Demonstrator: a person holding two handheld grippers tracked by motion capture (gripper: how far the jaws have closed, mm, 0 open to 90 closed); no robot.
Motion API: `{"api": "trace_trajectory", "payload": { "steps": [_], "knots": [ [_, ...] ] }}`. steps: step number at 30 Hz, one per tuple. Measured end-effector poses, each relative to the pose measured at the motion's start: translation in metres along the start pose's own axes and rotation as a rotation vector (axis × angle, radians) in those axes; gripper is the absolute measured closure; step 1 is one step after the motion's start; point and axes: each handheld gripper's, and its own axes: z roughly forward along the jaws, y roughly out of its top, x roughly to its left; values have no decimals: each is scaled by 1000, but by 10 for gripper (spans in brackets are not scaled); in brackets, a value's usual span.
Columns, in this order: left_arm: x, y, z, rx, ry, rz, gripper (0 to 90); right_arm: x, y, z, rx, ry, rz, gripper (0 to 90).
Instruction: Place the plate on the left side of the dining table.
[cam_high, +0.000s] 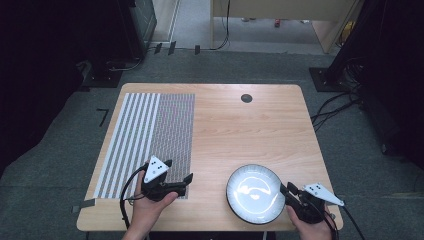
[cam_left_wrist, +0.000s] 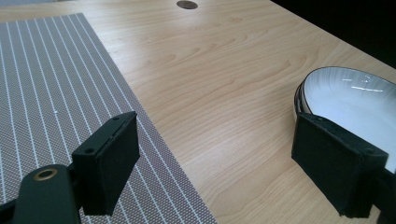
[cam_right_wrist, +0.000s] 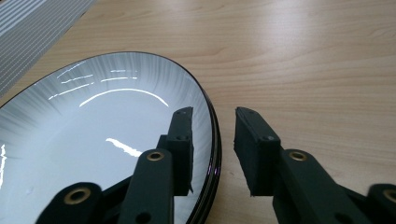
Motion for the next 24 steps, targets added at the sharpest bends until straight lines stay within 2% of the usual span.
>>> {"api": "trace_trajectory", "payload": {
  "steps": [4,7,9,12,14,15,16,24],
  "knots": [
    [-3,-2,3,4,-8,2,152,1,-1,3,29,16,-11,706],
    [-7,-3,7,10,-16,6,152,2,-2,5,27,16,-24,705],
    [-9,-4,9,14,-21,10,152,2,-1,4,34,18,-14,710],
    [-13,-5,13,20,-31,15,152,-1,-1,3,36,3,19,719],
    [-16,-6,15,21,-38,19,152,-4,0,1,32,17,61,754],
    [-16,-6,15,21,-38,19,152,-4,0,1,32,17,61,754],
    [-18,-7,16,17,-56,11,152,-6,0,0,42,26,89,792],
    [-24,-15,26,28,-82,-13,158,-10,-1,2,52,53,115,830]
  ]
}}
